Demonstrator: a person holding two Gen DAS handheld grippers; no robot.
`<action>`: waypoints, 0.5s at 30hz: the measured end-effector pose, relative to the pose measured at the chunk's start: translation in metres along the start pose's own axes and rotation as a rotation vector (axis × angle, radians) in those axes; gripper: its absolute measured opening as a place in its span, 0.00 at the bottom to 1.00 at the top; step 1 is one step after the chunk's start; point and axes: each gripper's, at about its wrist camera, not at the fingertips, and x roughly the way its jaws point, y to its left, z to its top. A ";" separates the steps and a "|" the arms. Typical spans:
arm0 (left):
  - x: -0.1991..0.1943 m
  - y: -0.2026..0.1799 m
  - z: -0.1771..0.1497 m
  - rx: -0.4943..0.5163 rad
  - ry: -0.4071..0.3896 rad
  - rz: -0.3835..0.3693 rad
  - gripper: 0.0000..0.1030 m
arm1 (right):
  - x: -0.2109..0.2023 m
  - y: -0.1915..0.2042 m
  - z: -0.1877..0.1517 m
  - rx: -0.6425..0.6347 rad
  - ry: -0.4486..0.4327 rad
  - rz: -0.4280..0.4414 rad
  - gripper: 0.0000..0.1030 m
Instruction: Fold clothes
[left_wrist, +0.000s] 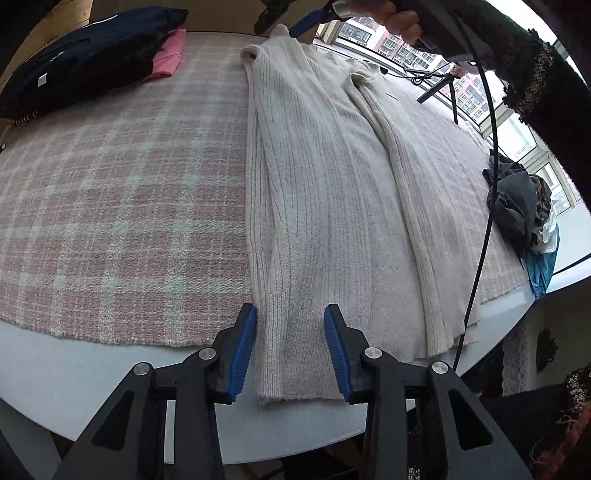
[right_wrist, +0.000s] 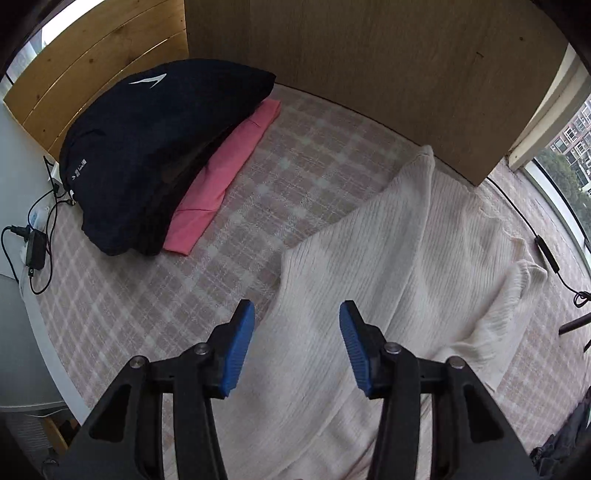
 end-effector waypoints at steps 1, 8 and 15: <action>0.000 0.001 0.000 -0.001 -0.001 0.001 0.23 | 0.012 0.004 0.005 -0.019 0.032 -0.033 0.46; 0.001 0.002 -0.003 0.000 -0.013 0.008 0.10 | 0.049 0.001 0.015 -0.029 0.088 -0.036 0.24; -0.001 -0.020 -0.001 0.054 -0.052 0.015 0.09 | 0.016 -0.050 -0.002 0.135 -0.035 0.201 0.12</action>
